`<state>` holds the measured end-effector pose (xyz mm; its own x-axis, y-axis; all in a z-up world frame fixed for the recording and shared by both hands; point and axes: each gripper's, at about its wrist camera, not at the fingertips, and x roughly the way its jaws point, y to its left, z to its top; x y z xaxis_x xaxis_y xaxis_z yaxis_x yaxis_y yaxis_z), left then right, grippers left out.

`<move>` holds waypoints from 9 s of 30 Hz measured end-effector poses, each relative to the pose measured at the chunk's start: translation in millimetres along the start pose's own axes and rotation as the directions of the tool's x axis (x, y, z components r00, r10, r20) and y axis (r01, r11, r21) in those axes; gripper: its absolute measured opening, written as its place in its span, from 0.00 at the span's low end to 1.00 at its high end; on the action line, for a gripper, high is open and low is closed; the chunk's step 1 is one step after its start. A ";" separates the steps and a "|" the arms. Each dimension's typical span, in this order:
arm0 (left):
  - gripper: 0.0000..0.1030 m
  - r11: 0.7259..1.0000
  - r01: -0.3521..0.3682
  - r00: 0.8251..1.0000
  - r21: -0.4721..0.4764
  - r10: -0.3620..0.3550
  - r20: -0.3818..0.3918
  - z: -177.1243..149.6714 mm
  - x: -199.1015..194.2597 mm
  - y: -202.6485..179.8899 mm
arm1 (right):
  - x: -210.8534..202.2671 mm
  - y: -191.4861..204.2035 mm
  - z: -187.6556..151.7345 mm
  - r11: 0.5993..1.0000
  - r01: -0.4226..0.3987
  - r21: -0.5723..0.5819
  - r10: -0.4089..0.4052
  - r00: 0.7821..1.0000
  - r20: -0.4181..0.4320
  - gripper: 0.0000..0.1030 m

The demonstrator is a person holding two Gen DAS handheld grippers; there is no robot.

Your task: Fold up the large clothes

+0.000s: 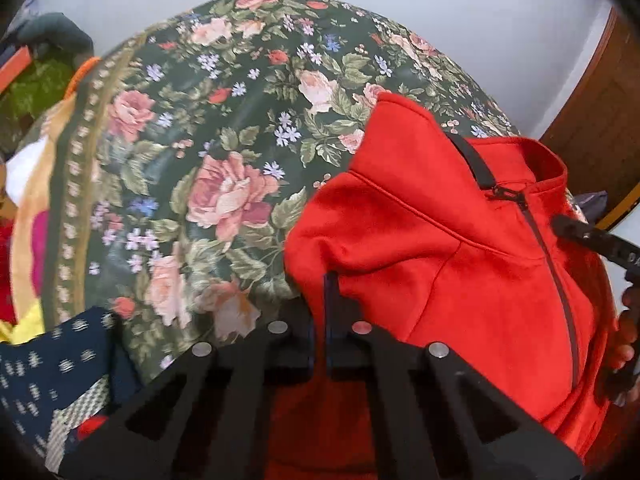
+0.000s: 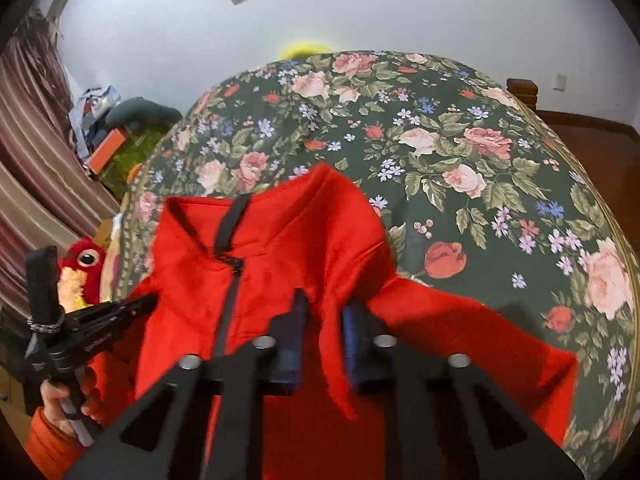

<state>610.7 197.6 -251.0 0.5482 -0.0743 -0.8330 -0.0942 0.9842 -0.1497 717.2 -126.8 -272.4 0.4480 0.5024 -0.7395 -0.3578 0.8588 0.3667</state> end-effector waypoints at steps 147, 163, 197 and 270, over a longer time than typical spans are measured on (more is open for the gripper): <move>0.83 0.994 -0.109 0.992 0.021 0.108 0.064 -308.0 -299.7 -19.4 | -368.5 -1.7 -311.1 0.979 0.165 -0.119 -0.161 0.986 0.044 0.75; 0.83 0.956 0.085 0.971 -0.279 -0.142 -0.191 -416.7 -264.5 31.9 | -351.6 -58.9 -405.0 0.988 0.154 0.010 -0.150 0.977 -0.149 0.76; 0.07 0.997 0.045 0.988 -0.063 -0.035 0.153 -309.6 -327.1 -22.5 | -364.8 11.2 -295.8 0.991 0.064 -0.119 -0.048 0.989 0.139 0.09; 0.91 0.989 -0.071 0.997 0.130 0.075 -0.029 -242.9 -134.8 -64.9 | -152.2 30.8 -222.4 0.893 0.309 -0.327 -0.329 0.944 -0.005 1.00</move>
<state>341.0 104.8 -258.3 0.5153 -0.0045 -0.8570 -0.0245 0.9995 -0.0199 455.8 -199.1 -274.0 0.5366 0.1913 -0.8218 -0.4491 0.8893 -0.0862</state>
